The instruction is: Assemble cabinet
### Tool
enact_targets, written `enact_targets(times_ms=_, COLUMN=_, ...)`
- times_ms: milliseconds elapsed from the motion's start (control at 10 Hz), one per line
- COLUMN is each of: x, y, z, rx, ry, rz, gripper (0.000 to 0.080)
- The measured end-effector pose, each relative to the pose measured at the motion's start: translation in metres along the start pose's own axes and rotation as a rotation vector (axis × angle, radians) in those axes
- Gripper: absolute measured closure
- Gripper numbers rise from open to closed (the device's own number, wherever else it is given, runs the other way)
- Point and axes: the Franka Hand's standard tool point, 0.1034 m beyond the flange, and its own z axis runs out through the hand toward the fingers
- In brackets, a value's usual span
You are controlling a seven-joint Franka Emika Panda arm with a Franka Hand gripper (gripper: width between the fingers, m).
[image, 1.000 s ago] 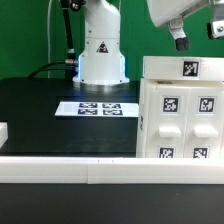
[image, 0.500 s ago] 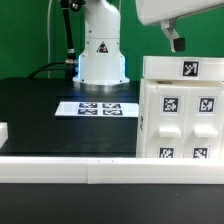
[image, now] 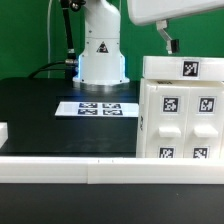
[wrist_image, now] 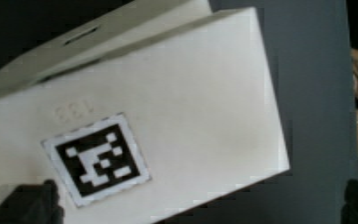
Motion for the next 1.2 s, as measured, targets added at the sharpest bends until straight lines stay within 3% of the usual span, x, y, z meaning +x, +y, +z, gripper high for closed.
enact_targets(times_ms=200, x=0.001, y=-0.002, z=0.001, rx=-0.047, ry=0.04, rz=-0.316, gripper=0.0002)
enact_targets(times_ms=300, x=0.0, y=-0.002, z=0.003, rx=-0.055, ry=0.061, rz=-0.466, gripper=0.0002)
enact_targets(times_ms=700, x=-0.008, y=0.003, z=0.007, rx=-0.071, ry=0.0, rz=-0.914, gripper=0.0002)
enact_targets(times_ms=1200, x=-0.005, y=0.011, z=0.008, rx=-0.096, ry=-0.029, rz=-1.256, gripper=0.0002)
